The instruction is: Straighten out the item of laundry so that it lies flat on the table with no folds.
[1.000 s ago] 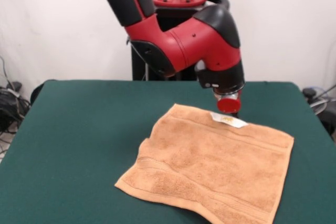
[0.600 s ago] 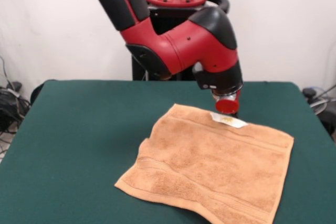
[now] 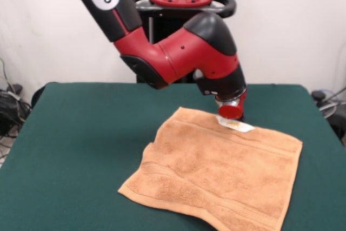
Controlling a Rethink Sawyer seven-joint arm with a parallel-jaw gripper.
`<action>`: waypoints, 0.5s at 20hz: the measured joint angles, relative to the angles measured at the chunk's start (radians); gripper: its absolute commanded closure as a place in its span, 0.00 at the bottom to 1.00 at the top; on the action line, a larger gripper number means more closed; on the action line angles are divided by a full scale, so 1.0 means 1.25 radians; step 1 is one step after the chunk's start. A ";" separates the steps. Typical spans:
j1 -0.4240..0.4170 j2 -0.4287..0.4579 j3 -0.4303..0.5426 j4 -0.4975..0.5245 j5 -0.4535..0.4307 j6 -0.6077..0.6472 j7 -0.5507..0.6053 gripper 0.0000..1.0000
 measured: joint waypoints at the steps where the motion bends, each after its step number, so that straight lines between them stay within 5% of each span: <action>1: -0.005 0.003 0.003 -0.001 -0.001 0.005 -0.007 1.00; 10: -0.022 0.016 0.014 -0.005 -0.001 0.021 -0.064 1.00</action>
